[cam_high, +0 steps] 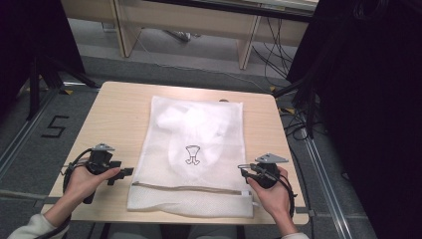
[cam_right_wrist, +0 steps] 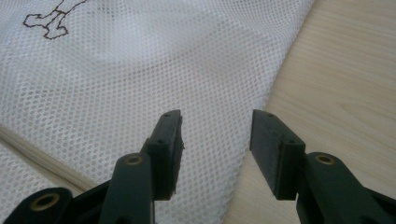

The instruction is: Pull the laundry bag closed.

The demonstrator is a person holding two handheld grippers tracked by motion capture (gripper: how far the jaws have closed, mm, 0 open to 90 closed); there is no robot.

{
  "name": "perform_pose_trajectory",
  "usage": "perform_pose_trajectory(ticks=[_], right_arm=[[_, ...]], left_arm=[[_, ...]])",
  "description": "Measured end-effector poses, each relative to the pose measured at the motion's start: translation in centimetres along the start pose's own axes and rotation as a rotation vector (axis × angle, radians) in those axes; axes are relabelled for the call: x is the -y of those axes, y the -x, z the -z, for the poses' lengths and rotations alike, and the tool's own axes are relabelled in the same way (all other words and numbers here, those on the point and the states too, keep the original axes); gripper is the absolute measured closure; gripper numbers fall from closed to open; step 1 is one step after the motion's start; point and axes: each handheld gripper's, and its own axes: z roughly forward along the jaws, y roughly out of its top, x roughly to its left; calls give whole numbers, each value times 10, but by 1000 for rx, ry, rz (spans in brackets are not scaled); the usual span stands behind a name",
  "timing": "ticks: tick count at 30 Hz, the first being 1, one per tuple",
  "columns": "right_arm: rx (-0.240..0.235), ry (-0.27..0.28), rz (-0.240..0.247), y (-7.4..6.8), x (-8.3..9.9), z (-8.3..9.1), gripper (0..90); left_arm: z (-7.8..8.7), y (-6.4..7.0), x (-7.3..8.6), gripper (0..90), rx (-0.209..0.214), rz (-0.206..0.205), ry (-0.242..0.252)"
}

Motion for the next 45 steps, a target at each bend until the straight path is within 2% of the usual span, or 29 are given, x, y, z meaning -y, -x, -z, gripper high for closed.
perform_pose_trajectory(ticks=[3,4,5,7,9,10,11,13,14,15,16,17,18,19,21,22,23,24,25,26,28,29,31,33,34,35,41,44,45], right_arm=[[-3,2,4,-2,-1,0,547],[-1,17,35,-1,-1,-1,547],[-4,7,7,-4,-2,0,547],[0,39,41,-5,-2,-1,553],[-21,46,46,-8,-4,2,577],[-57,52,55,-14,-7,4,597],[-90,78,64,-21,-9,4,616],[-159,86,157,-43,-21,4,665],[-159,86,157,-43,-21,4,665],[-250,81,182,-68,-33,-1,701],[-250,81,182,-68,-33,-1,701],[-309,89,240,-86,-44,-9,715],[-309,89,240,-86,-44,-9,715],[-367,74,292,-109,-58,-18,726],[-421,56,322,-132,-71,-27,733],[-421,56,322,-132,-71,-27,733],[-457,49,360,-151,-83,-39,732],[-457,49,360,-151,-83,-39,732],[-474,48,389,-160,-88,-45,733],[-502,27,401,-176,-94,-58,733],[-522,-12,411,-192,-96,-71,733],[-522,-12,411,-192,-96,-71,733],[-545,-36,428,-205,-97,-86,733],[-543,-56,460,-214,-98,-97,734],[-546,-73,454,-218,-98,-100,735],[-580,-89,451,-226,-99,-108,741],[-599,-103,455,-237,-100,-118,737],[-605,-113,457,-242,-101,-122,729],[-605,-113,457,-242,-101,-122,729]], left_arm=[[-2,1,-3,356,4,13,-40],[-3,1,-5,356,8,14,-50],[-5,2,-7,356,7,17,-56],[-7,5,-10,356,5,30,-51],[-7,6,-12,362,7,27,-49],[-7,7,-13,362,7,36,-43],[-6,6,-13,363,1,42,-34],[-1,2,-12,364,8,65,-23],[-1,2,-12,363,8,65,-23],[2,-1,-11,364,5,75,-13],[3,-3,-11,364,2,77,-11],[4,-5,-10,369,-3,89,0],[6,-7,-9,369,-7,91,4],[7,-9,-8,374,-11,96,11],[8,-12,-6,380,-15,106,20],[10,-14,-6,380,-19,105,19],[11,-15,-6,380,-19,102,19],[11,-16,-6,380,-22,105,20],[11,-17,-6,381,-27,115,29],[11,-20,-6,381,-32,117,31],[11,-21,-6,384,-41,124,38],[11,-21,-6,384,-41,124,38],[11,-23,-7,383,-38,110,27],[10,-23,-7,383,-38,120,33],[10,-23,-7,384,-41,134,40],[10,-24,-6,384,-48,133,40],[10,-26,-6,383,-46,130,33],[8,-25,-6,383,-57,149,52],[9,-26,-6,383,-51,133,35]])
